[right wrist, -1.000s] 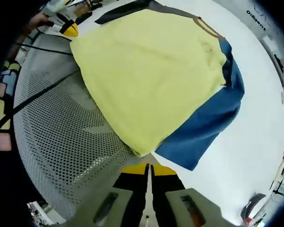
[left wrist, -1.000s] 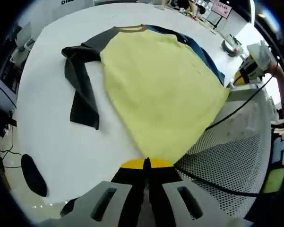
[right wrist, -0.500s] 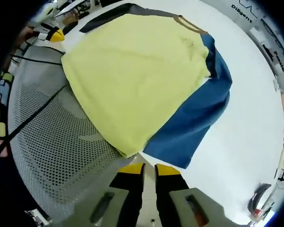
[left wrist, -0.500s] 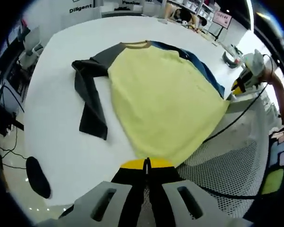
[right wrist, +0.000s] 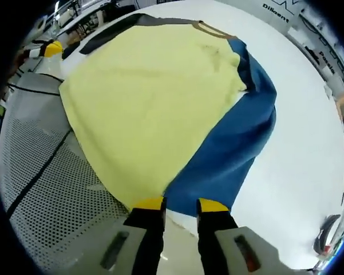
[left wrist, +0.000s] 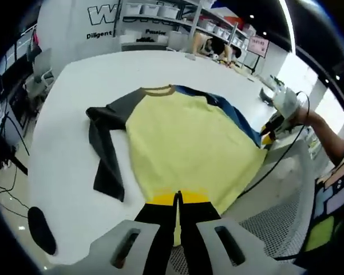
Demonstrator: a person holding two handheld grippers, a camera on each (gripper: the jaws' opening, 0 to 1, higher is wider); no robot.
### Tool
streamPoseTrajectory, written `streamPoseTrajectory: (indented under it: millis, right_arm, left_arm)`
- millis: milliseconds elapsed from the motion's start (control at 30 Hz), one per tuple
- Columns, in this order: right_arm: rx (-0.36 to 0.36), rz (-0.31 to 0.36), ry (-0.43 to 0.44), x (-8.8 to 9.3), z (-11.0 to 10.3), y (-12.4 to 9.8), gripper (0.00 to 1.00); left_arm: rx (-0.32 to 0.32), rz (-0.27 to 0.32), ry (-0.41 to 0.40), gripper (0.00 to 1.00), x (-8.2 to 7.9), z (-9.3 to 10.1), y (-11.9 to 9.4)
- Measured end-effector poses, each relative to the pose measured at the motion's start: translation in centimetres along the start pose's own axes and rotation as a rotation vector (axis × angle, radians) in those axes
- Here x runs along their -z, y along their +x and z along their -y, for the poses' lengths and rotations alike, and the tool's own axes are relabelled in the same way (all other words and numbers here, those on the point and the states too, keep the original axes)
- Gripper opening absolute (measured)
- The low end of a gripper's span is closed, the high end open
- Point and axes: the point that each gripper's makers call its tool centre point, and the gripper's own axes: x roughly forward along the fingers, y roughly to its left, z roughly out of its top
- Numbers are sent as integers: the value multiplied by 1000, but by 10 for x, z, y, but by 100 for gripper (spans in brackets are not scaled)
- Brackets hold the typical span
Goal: Fold the garment on the visible template until the final outline fits inside the template.
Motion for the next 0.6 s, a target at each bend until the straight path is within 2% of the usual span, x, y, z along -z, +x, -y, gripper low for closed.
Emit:
streamPoseTrajectory:
  millis: [200,267,467,600]
  right_arm:
    - [26,22,33,0,10,7,20]
    - [18,32,52,-1,9,10,22]
    - [13,56,69,-2,9,12,19]
    - [2,59,79,-3,8,13,18]
  left_arm:
    - [-18,26,3,0,-4,-5,-2]
    - [-45,49,-27,0,-7,-11,-2]
    - [-46,72,-26,0,-10,-13,-4]
    - [-19,71,-31,0,-12,-7,2]
